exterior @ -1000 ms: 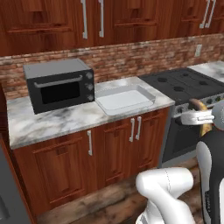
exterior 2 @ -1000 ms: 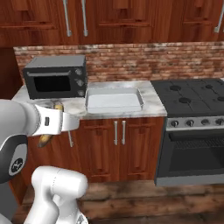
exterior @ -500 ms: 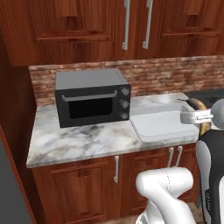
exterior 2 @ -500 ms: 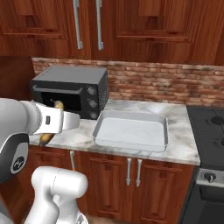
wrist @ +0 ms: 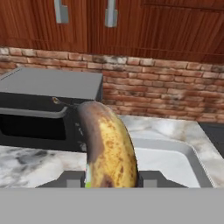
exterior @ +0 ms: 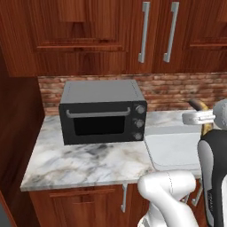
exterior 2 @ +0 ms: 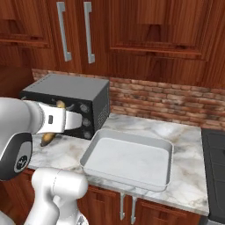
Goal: Pick up both bananas from the fridge and place them inside the tupperware on the counter.
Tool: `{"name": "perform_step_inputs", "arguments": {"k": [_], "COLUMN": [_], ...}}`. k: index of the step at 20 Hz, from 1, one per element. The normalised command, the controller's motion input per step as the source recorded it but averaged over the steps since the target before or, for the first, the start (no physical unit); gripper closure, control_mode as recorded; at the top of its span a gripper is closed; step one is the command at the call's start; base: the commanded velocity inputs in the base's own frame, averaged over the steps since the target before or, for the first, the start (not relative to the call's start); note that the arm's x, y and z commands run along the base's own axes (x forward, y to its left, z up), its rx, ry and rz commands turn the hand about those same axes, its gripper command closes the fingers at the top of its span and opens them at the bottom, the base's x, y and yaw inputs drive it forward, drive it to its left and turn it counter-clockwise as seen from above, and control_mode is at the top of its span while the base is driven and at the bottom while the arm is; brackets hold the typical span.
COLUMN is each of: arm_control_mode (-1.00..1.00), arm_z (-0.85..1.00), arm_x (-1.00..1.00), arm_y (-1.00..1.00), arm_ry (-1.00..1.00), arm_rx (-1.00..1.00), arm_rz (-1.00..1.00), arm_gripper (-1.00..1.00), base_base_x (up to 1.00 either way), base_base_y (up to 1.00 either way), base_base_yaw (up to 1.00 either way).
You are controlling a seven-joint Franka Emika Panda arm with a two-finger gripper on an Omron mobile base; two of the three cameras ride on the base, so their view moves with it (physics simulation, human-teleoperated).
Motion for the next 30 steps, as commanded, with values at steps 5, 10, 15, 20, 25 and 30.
{"name": "perform_step_inputs", "arguments": {"k": [5,10,15,20,25,30], "arm_control_mode": [1.0,-1.0,-1.0,-1.0,-1.0,-1.0], "arm_z": [0.0,-0.05,-0.22,-0.24,-0.38,-0.58], "arm_x": [0.0,0.0,0.08,0.22,0.15,0.1], "arm_y": [0.0,-0.2,-0.45,-0.34,-0.38,-0.34], "arm_ry": [0.0,0.09,0.34,0.34,0.26,0.15], "arm_rx": [0.0,0.08,0.28,0.31,0.36,0.21], "arm_rz": [0.0,-0.14,-0.8,-0.89,-0.62,-0.16], "arm_gripper": [1.0,1.0,1.0,1.0,1.0,1.0], "base_base_x": [0.23,0.03,0.0,0.0,0.0,0.0], "base_base_y": [-0.5,-0.29,0.0,0.0,0.0,0.0], "base_base_yaw": [0.02,-0.01,0.0,0.0,0.0,0.0]}}
